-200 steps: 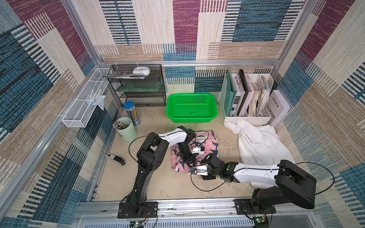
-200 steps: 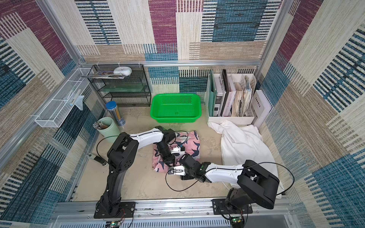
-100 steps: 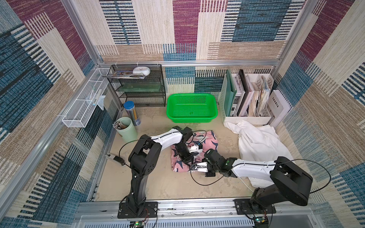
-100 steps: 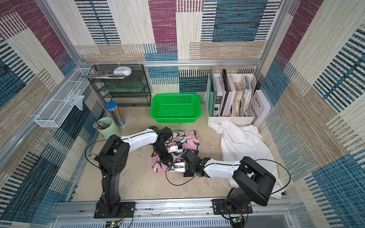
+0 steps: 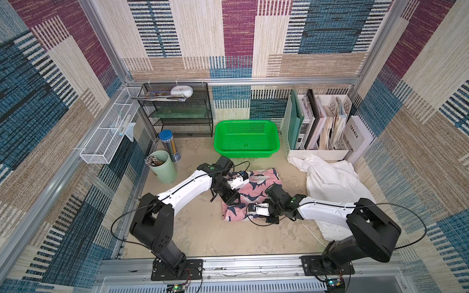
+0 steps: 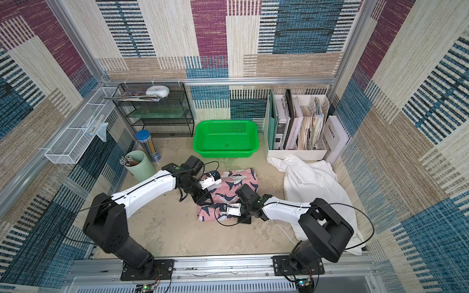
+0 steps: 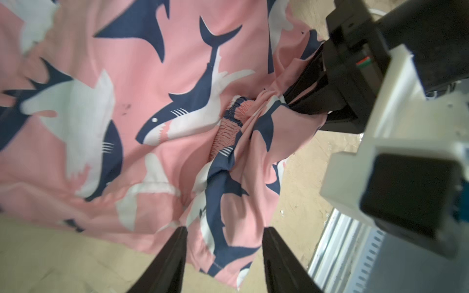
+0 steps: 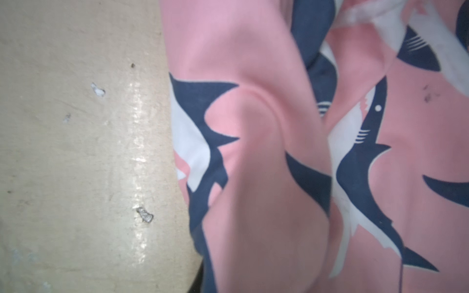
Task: Roll up the shorts
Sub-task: Roll the shorts at the center of the board.
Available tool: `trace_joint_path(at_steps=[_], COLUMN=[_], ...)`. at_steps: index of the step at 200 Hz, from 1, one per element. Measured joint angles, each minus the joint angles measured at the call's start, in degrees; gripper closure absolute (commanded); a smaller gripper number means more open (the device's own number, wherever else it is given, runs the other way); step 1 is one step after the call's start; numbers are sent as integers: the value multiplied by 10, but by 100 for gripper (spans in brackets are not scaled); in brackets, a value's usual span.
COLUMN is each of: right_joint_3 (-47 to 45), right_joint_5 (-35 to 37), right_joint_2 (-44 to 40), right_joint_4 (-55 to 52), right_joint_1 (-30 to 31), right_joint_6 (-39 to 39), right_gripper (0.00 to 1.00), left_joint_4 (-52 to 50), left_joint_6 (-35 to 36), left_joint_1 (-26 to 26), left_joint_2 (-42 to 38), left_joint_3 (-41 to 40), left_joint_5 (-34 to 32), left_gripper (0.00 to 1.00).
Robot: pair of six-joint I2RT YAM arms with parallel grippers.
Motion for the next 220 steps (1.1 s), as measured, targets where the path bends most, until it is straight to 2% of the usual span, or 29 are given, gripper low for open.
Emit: trace_joint_path(at_steps=[39,69,108,173,180,181,184,187,220], right_joint_3=[52,85,142,194,196,197,198,198,212], right_joint_5=[-62,-130,-202,-270,-274,-274,-275,-277,-294], right_joint_2=[40,67,122,184,187,188,189,190,205], right_joint_4=[-49,-99,-166,-226,-229,-229,-231,-231,-245], right_joint_1=[-30,-58,-83,-122,-125,-125,-127,-128,-140], right_joint_6=[29,34,40,70,73,74,75,76,82], right_gripper=[100,100,100,100,100,100,100,100,100], left_joint_4=[78,134,166,219,228,229,233,236,272], left_joint_6=[-8,-12,5,85,94,95,100,104,118], left_joint_1=[2,-1,-37,-183,-194,-196,-202,-207,-248], left_joint_2=[-166,-245,-270,-253,-248,-247,-244,-242,-199], left_joint_3=[-73,-116,-141,-202,-211,-212,-217,-219,-235], left_joint_5=[-90,-125,-181,-294,-304,-306,-311,-314,-346], left_gripper=[47,46,46,42,38,35,14,7,6])
